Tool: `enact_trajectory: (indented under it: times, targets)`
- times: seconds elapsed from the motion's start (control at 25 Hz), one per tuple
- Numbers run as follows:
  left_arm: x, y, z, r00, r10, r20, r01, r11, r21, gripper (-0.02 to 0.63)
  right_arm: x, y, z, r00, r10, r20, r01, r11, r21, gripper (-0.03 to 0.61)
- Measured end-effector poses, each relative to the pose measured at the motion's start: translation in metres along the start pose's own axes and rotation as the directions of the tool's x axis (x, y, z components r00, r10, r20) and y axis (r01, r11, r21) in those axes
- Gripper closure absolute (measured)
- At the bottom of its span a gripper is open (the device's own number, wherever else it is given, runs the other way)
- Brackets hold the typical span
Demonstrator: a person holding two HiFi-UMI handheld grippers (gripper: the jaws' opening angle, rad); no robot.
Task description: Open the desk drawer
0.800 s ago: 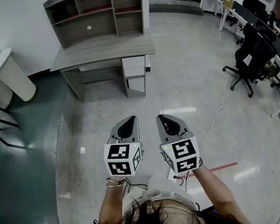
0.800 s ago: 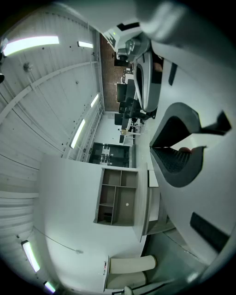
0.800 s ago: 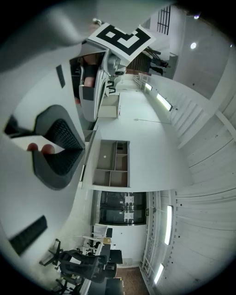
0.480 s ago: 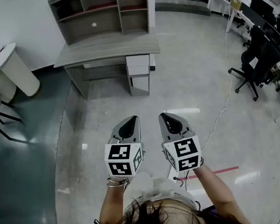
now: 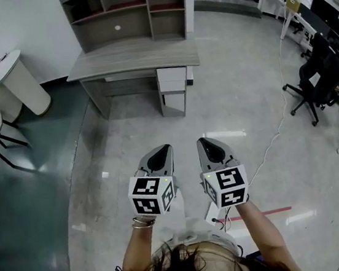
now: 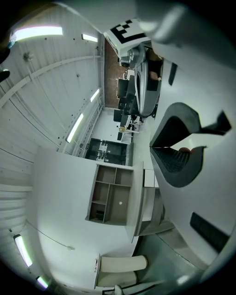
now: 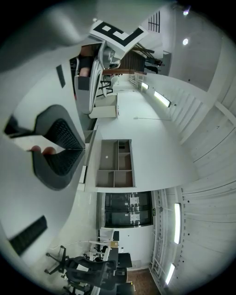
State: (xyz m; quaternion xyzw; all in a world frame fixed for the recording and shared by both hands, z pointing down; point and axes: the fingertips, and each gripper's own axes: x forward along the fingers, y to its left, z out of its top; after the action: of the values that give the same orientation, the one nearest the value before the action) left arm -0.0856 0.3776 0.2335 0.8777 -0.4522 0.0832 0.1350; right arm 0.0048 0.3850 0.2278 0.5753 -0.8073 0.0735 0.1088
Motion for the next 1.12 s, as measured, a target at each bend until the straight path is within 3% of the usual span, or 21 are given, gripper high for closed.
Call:
enact_trajectory:
  times: [0.48, 1.12]
  targets:
    - [0.087, 0.067, 0.043, 1.0, 0.022, 0.0, -0.022, 0.999, 0.03, 0.603, 0.093, -0.041, 0.026, 0.999, -0.042, 0.0, 0.042, 0.999, 0.006, 0.557]
    - [0.174, 0.139, 0.077, 0.998, -0.046, -0.034, 0.048, 0.996, 0.074, 0.603, 0.206, -0.071, 0.05, 0.994, -0.099, -0.035, 0.099, 0.995, 0.009, 0.558]
